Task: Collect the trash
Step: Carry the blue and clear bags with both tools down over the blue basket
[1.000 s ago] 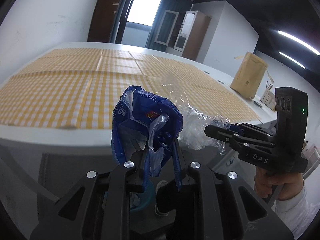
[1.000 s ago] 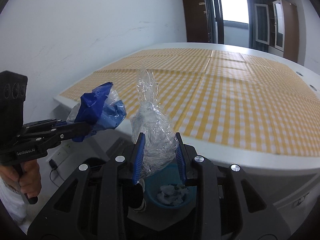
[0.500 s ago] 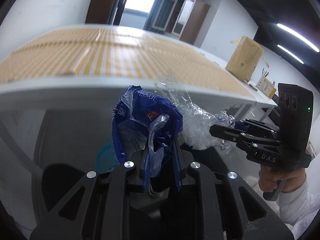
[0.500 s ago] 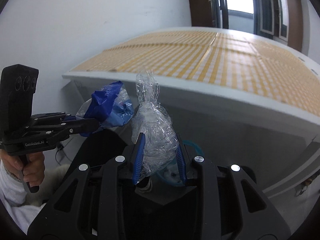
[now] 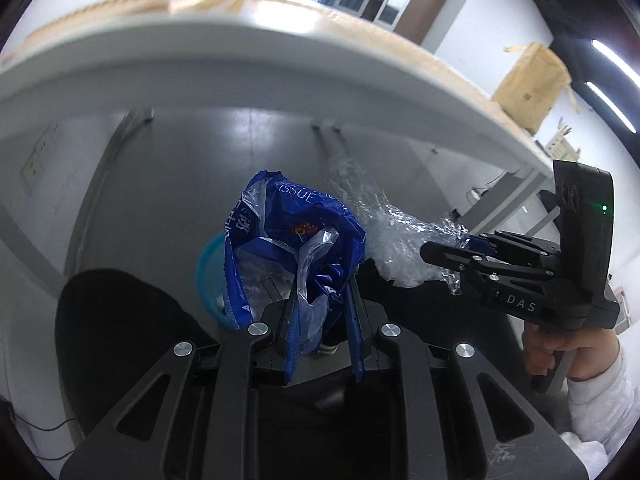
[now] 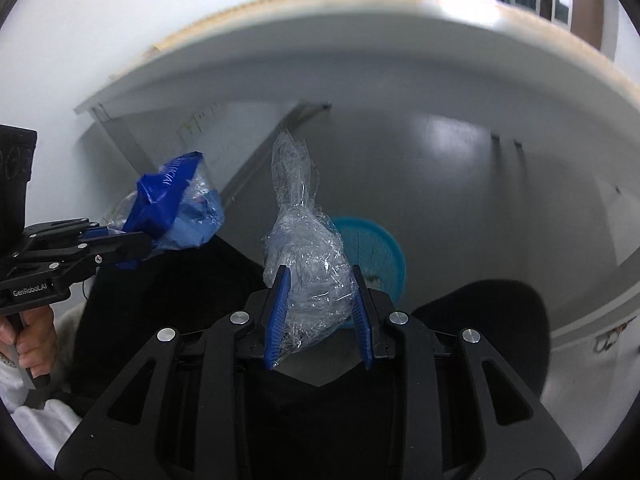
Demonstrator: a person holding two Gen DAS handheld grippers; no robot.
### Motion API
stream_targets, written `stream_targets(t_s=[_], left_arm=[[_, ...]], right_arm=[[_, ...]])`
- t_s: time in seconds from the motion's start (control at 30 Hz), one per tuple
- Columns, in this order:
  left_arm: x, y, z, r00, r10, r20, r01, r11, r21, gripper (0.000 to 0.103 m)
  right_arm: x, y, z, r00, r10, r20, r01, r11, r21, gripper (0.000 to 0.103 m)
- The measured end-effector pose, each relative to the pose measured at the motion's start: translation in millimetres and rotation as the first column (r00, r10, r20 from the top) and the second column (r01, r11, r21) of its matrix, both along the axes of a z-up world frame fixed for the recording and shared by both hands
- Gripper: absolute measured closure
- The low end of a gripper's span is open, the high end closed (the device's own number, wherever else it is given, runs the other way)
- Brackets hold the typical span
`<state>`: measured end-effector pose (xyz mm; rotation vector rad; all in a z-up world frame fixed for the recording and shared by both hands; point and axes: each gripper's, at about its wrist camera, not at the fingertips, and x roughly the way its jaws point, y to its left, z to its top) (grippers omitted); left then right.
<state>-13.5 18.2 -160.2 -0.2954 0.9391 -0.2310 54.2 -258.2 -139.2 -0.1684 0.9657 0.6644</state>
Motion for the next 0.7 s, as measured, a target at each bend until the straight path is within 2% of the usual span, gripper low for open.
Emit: stream_targets(t_s=[0.2,0.3,0.37,0.47,0.6,0.7], left_arm=[[29.9,7.1,-47.5,0.996,0.018,-0.086,-0.018,1.000,0.004,0.084],[44.9,13.3,-67.9,0.987,0.026,-0.161,-0.037,0.997,-0.064,0.084],[58.8,23.2,-81.7,0.979,0.040,-0.199,-0.060,0.993,-0.098,0.084],[77.5,28.6,-99.3,0.972,0.054,-0.230,-0.076,0.993,-0.087,0.084],[105.7,38.2,-118.8,0.957,0.073,-0.281,-0.110,0.987,-0.118,0.084],[116.6,39.6,-127.0,0.953,0.082,-0.293,-0.116,0.988,-0.102,0.084]], right_arm=[[32.5,17.4,-49.6,0.994,-0.032,-0.102,0.028,0.999,-0.041,0.075],[48.8,28.3,-73.2,0.988,-0.067,-0.142,0.055,0.995,-0.083,0.075],[60.9,29.1,-84.8,0.977,-0.088,-0.194,0.075,0.994,-0.075,0.075],[75.3,34.3,-97.0,0.970,-0.113,-0.216,0.096,0.992,-0.087,0.075],[94.7,43.2,-120.1,0.954,-0.152,-0.258,0.127,0.986,-0.112,0.075],[108.2,51.6,-133.6,0.950,-0.168,-0.264,0.136,0.981,-0.136,0.075]])
